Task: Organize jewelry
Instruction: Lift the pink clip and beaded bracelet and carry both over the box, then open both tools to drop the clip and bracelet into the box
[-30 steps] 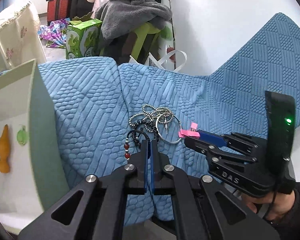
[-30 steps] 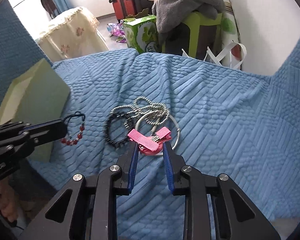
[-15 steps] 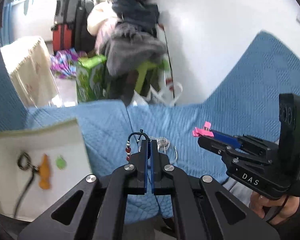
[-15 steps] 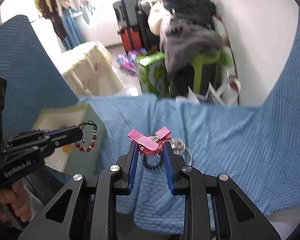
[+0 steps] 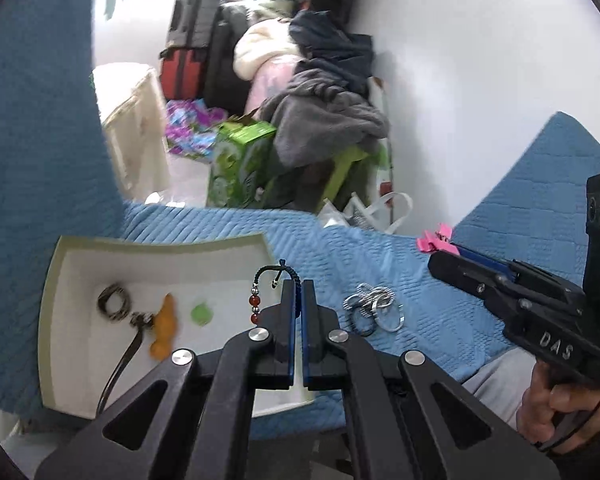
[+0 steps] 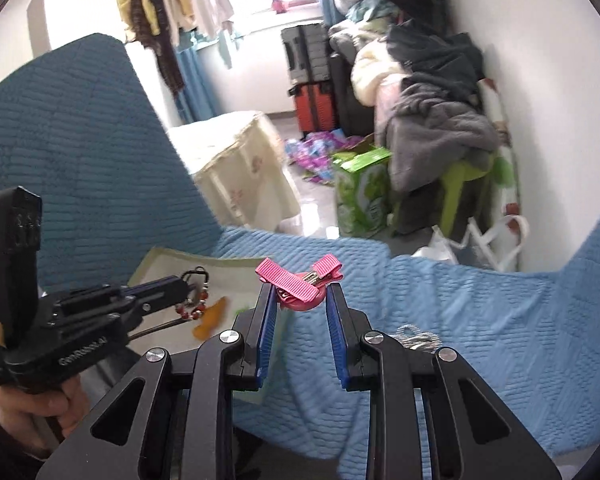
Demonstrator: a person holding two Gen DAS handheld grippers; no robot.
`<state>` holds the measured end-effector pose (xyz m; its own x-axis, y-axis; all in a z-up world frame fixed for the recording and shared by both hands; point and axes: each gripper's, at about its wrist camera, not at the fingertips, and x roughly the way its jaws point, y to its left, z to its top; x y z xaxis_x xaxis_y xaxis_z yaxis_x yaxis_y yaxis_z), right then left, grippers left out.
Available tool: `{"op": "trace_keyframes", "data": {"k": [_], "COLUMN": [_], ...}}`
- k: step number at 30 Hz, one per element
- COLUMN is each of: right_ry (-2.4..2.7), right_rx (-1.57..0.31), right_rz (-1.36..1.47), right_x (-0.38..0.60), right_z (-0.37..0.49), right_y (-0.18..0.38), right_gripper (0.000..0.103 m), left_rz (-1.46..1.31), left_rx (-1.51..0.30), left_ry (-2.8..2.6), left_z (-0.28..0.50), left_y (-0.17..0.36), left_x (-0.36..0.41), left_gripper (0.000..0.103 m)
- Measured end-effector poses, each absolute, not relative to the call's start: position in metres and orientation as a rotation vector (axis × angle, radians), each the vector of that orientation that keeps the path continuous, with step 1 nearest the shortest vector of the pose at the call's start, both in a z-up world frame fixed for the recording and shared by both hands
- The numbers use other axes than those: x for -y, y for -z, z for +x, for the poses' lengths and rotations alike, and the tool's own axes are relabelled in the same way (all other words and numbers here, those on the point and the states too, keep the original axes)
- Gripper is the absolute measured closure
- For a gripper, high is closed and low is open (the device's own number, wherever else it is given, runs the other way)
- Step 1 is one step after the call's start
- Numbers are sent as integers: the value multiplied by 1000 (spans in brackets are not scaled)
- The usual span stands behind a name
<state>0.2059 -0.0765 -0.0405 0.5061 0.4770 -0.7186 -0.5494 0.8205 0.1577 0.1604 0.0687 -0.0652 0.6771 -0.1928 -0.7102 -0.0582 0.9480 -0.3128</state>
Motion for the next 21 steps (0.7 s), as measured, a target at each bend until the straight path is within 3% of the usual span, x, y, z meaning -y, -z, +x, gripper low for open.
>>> {"op": "trace_keyframes", "data": {"k": [10, 21], "right_ry": [-724, -781], "right_rx": [-996, -1036], "right_rz": [-152, -169], "right_x": [17, 1], "right_z": [208, 208], "right_y": [104, 121], "right_gripper": [80, 79], "left_rz": [-336, -373], "left_rx": [-954, -980], "left_ry": [-19, -78], "left_z": [174, 172], "left_y": [108, 117], "left_x": [-94, -110], "left_gripper": [102, 102]}}
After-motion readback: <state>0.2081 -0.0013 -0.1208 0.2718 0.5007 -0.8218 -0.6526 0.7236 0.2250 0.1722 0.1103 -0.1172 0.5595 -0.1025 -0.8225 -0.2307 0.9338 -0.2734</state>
